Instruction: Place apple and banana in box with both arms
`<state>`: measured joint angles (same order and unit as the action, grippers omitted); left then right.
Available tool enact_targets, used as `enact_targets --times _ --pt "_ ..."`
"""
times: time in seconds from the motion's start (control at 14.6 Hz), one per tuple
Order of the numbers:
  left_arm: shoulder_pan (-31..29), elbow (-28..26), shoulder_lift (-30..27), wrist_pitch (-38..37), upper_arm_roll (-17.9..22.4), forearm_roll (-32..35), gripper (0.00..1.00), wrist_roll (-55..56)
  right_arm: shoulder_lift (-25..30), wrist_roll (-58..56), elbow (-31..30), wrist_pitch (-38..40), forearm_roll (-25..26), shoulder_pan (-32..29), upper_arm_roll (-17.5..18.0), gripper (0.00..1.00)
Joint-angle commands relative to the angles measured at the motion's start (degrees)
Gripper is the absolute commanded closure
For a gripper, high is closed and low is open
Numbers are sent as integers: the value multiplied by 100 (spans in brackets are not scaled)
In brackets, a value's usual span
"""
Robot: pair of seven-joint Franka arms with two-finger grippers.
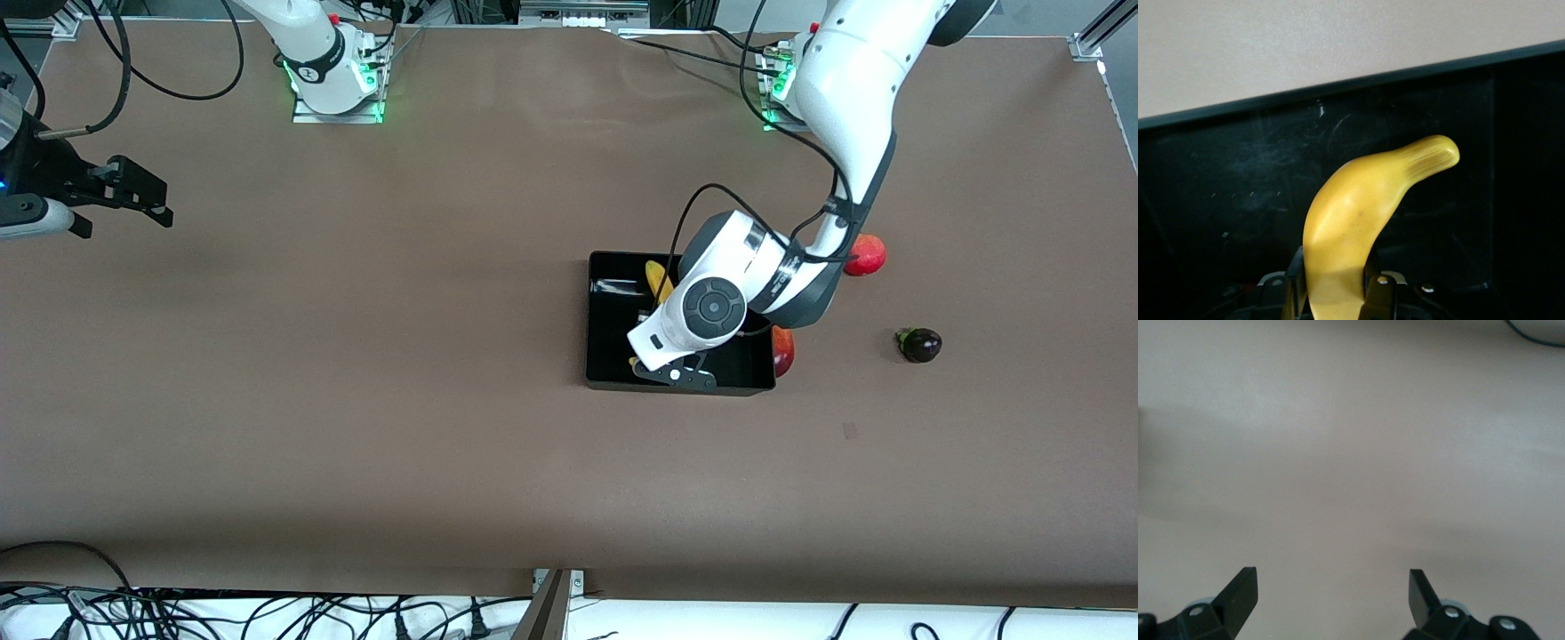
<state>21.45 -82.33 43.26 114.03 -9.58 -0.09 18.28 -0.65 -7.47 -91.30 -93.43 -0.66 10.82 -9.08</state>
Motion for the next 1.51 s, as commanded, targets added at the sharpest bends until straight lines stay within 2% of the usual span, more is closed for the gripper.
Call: enact_targets --times 0.0,0.21,0.27,0.34,0.55,0.82,1.1,1.3,1.37,1.44 --pt "202 -178 77 347 79 87 100 272 -23 17 95 26 39 -19 29 0" --pt "193 -187 209 559 79 228 98 282 -23 8 95 26 39 -19 29 0" --pt "185 -187 201 559 79 228 35 299 -23 8 95 26 39 -19 29 0" --pt "167 -170 183 524 79 228 0 334 -23 8 95 26 31 -19 29 0" --pt "-43 -82 -263 140 97 220 0 361 -23 8 95 35 31 -19 29 0" --pt "-675 216 -1405 -1266 88 220 0 291 -23 8 95 35 39 -19 29 0" --pt "-1212 664 -2127 -2514 96 246 0 221 -23 8 95 35 39 -19 29 0" --pt "-1782 850 -2566 -3403 97 185 0 -892 -23 8 95 35 39 -19 29 0" --pt "-2132 798 -2724 -3501 105 115 0 -1244 -23 8 95 35 31 -19 29 0" --pt "-2214 641 -3004 -3484 131 105 0 -1474 -23 8 95 35 39 -19 29 0"
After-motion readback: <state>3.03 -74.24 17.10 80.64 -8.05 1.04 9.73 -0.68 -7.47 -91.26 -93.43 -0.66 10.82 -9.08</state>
